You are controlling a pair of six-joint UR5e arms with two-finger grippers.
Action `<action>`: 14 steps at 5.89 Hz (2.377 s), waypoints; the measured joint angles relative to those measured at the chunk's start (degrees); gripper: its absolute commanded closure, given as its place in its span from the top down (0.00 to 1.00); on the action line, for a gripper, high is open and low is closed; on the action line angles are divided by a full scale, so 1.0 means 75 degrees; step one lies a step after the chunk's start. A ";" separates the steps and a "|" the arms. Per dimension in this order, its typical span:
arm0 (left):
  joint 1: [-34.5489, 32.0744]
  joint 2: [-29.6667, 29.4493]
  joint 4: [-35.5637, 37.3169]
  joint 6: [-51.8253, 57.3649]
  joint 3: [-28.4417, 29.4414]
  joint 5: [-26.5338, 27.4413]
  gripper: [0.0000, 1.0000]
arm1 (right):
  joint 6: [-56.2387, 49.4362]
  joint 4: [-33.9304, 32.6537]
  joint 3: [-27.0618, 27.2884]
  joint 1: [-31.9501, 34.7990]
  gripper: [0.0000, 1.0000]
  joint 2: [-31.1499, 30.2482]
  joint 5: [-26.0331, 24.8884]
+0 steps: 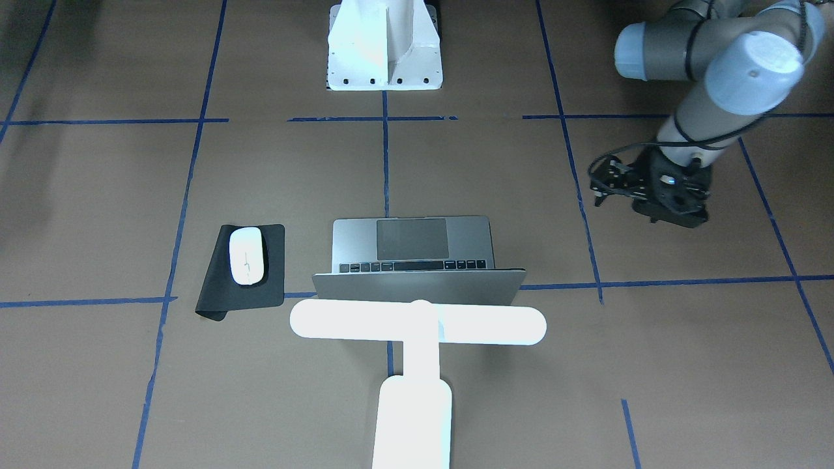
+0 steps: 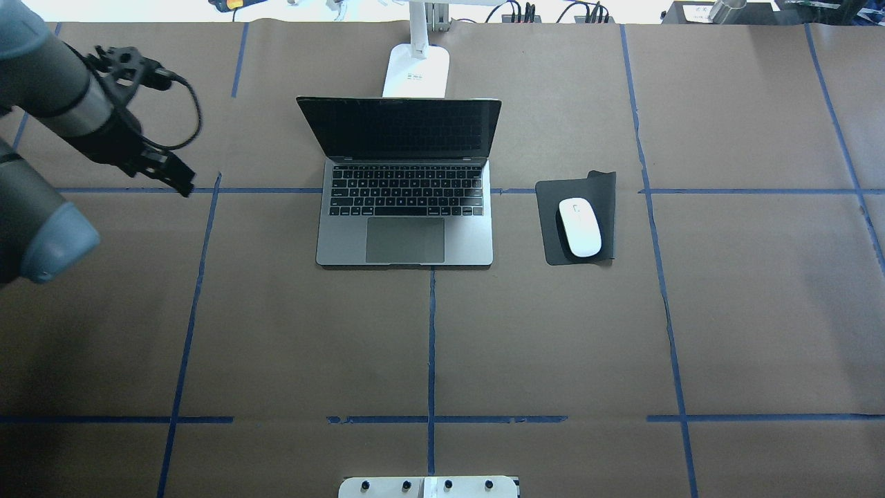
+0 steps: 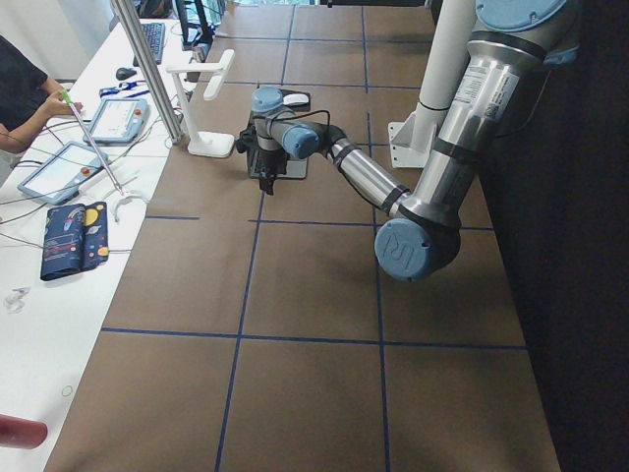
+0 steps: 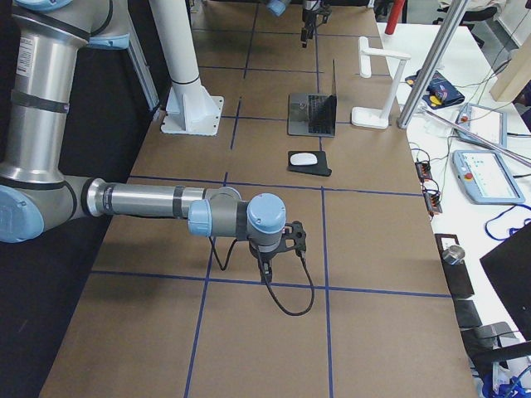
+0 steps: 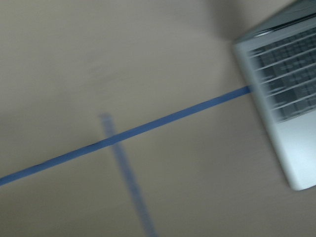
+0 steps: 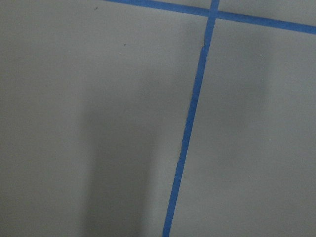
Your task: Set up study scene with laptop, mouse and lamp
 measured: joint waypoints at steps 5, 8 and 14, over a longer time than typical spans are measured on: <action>-0.2978 0.1855 0.0836 0.2959 0.0733 -0.1178 1.00 | -0.0584 -0.0420 -0.0015 0.0122 1.00 0.0336 -0.0310; -0.3755 0.2034 0.1476 0.3453 0.0495 -0.0988 1.00 | -0.0494 -0.0419 -0.0425 0.0133 1.00 0.0771 -0.0280; -0.4023 0.2312 0.1644 0.3889 0.0379 -0.0874 1.00 | -0.0499 -0.0437 -0.0757 0.0148 1.00 0.1018 -0.0457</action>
